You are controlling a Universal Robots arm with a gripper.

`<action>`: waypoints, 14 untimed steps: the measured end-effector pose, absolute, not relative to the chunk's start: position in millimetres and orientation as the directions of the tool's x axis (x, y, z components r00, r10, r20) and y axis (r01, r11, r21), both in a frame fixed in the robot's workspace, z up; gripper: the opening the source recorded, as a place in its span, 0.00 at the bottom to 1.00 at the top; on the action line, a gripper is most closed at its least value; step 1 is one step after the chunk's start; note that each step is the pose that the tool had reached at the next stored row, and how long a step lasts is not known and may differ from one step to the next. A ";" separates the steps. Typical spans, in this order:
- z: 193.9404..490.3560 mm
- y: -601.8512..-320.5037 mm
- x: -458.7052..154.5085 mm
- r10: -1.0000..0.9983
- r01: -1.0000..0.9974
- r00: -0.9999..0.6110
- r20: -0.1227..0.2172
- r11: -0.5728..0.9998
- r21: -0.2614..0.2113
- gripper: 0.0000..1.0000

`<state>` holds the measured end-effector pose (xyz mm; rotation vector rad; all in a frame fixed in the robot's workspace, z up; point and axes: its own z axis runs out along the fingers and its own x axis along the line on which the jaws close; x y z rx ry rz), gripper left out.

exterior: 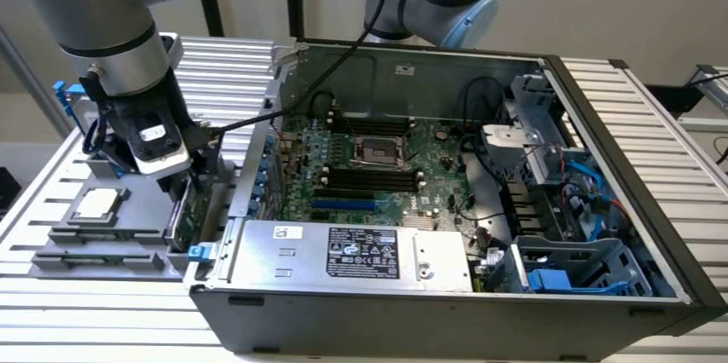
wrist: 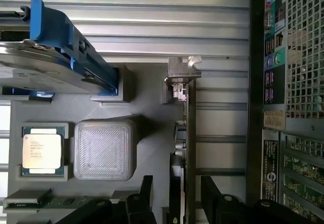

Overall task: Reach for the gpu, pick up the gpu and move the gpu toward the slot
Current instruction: 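Pick up the gpu and move the gpu toward the slot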

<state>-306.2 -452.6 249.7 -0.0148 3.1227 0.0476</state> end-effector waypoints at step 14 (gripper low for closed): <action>239.6 -452.6 -306.2 -0.009 -0.010 -1.000 -0.020 0.999 0.030 0.41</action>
